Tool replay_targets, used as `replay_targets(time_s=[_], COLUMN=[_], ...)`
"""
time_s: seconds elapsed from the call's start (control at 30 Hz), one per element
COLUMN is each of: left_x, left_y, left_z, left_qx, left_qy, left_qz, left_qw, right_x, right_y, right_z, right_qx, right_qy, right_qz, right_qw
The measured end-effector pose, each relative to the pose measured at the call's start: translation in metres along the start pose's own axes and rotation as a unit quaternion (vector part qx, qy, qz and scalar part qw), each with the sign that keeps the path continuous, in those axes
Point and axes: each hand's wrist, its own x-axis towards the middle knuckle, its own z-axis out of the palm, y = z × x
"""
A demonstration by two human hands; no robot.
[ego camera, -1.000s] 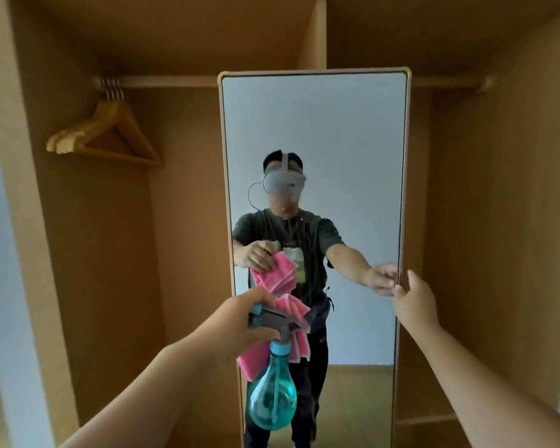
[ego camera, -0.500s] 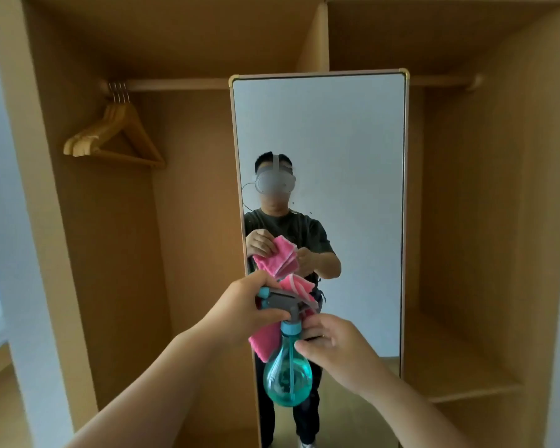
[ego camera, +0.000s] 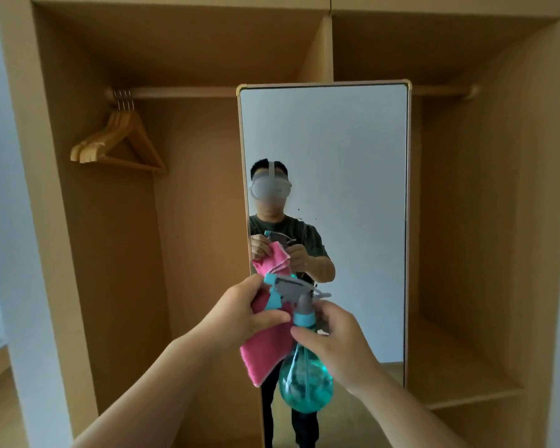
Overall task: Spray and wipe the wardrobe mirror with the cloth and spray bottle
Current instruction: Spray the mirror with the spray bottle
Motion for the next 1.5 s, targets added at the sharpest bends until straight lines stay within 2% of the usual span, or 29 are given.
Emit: replay_targets(time_s=[0.13,0.37,0.63,0.8,0.93,1.0,1.1,1.23,1.33,1.5], left_x=[-0.004,-0.003,0.005,0.009,0.012,0.014,0.015,0.016,0.014,0.013], left_y=[-0.002,0.006,0.031,0.044,0.048,0.048,0.057,0.068,0.072,0.075], left_z=[-0.001,0.008,0.009,-0.002,-0.023,-0.036,-0.057,-0.081,-0.090,-0.095], left_qx=[0.077,0.126,0.181,0.182,0.250,0.256,0.276,0.282,0.290,0.286], left_qy=[0.013,0.046,0.037,0.051,0.036,0.046,0.066,0.092,0.101,0.109], left_qz=[0.017,0.041,0.096,0.112,0.061,0.024,0.011,0.007,0.003,0.007], left_qw=[0.997,0.990,0.978,0.976,0.966,0.965,0.959,0.955,0.952,0.952], right_x=[0.007,0.006,0.015,0.025,0.040,0.056,0.083,0.111,0.130,0.142], right_y=[-0.014,-0.020,-0.043,-0.064,-0.084,-0.097,-0.124,-0.153,-0.156,-0.153], right_z=[-0.020,-0.028,-0.029,-0.026,-0.018,-0.021,-0.029,-0.042,-0.052,-0.054], right_qx=[0.011,-0.033,0.029,0.089,0.101,0.073,-0.017,-0.042,-0.071,-0.094], right_qy=[0.047,0.016,-0.046,-0.151,-0.072,-0.017,0.043,0.075,0.109,0.110], right_qz=[0.009,-0.022,-0.018,-0.040,-0.024,-0.027,-0.023,-0.053,-0.034,-0.017], right_qw=[0.999,0.999,0.998,0.984,0.992,0.997,0.999,0.995,0.991,0.989])
